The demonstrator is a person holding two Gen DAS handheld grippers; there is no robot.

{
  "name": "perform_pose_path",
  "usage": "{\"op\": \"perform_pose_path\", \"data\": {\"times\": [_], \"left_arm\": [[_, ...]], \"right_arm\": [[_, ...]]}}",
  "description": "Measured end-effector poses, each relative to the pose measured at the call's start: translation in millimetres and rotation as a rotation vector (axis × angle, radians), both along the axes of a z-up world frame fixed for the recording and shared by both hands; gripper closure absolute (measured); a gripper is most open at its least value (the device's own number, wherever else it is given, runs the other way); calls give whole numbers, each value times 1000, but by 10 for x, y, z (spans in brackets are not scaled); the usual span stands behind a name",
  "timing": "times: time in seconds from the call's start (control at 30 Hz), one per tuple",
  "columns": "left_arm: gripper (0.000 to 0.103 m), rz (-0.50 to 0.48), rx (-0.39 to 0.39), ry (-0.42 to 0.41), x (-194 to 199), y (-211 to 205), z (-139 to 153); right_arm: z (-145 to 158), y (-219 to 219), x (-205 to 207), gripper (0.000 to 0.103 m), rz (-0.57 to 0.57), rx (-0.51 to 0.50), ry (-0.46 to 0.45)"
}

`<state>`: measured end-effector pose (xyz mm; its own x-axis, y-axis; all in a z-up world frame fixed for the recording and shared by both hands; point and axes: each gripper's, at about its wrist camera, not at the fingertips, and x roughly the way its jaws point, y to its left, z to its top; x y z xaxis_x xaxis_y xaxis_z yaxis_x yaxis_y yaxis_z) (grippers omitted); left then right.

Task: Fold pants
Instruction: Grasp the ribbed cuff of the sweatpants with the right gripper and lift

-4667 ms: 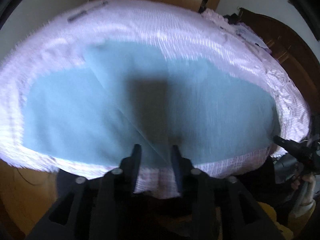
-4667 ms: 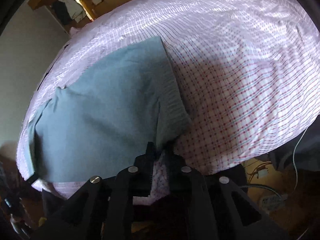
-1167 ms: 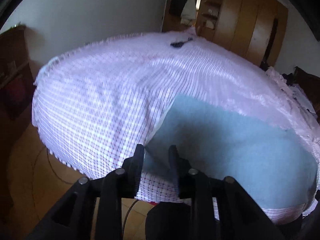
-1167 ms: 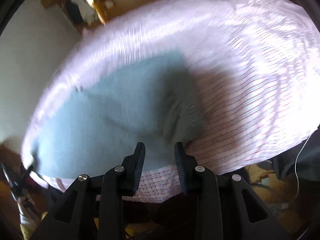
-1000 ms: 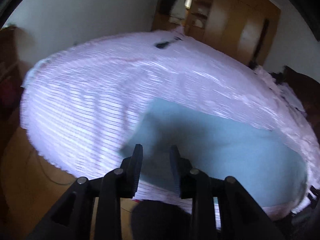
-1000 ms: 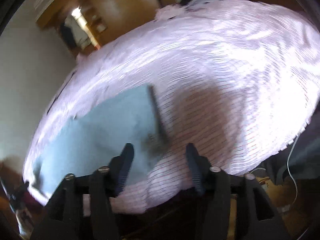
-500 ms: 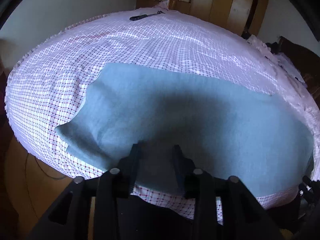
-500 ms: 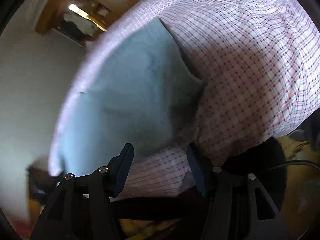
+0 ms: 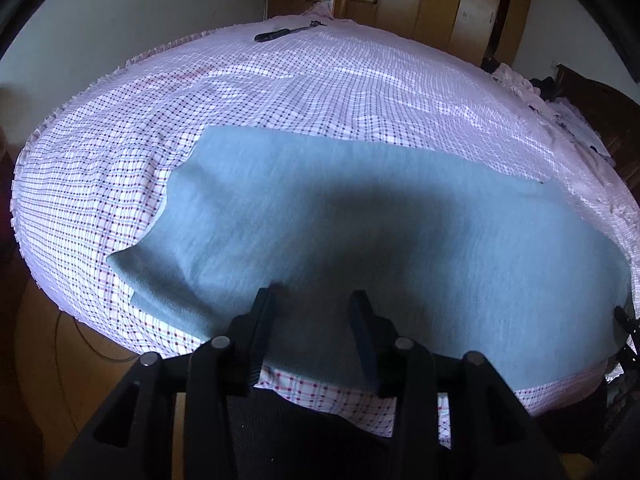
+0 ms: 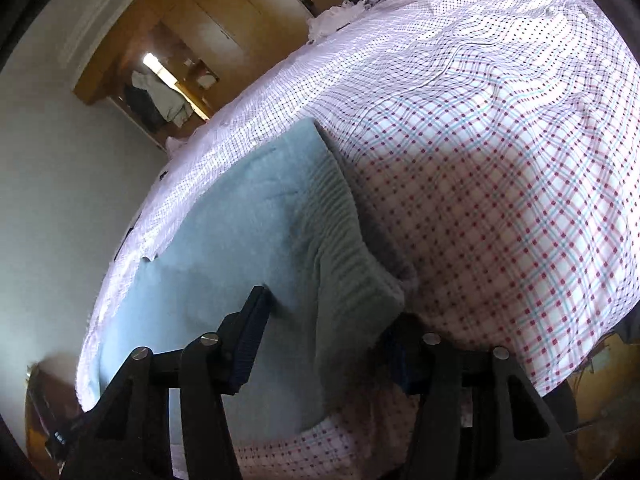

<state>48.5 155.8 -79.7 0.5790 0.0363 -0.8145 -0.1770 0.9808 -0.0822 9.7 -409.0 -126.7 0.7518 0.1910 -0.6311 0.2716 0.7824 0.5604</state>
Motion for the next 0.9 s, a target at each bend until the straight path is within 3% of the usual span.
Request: {"op": "perform_pose_path", "data": {"times": [0.13, 0.27, 0.5, 0.9], "left_arm": [[62, 0, 10, 7, -9, -15, 36], [62, 4, 19, 13, -29, -14, 72], [62, 17, 39, -11, -84, 3, 199], [62, 18, 33, -30, -141, 71, 347]], "right_arm": [[50, -123, -104, 88, 1, 58, -10], [240, -79, -174, 95, 23, -7, -32], [746, 186, -145, 98, 120, -130, -110], [1391, 1044, 56, 98, 361, -254, -201]]}}
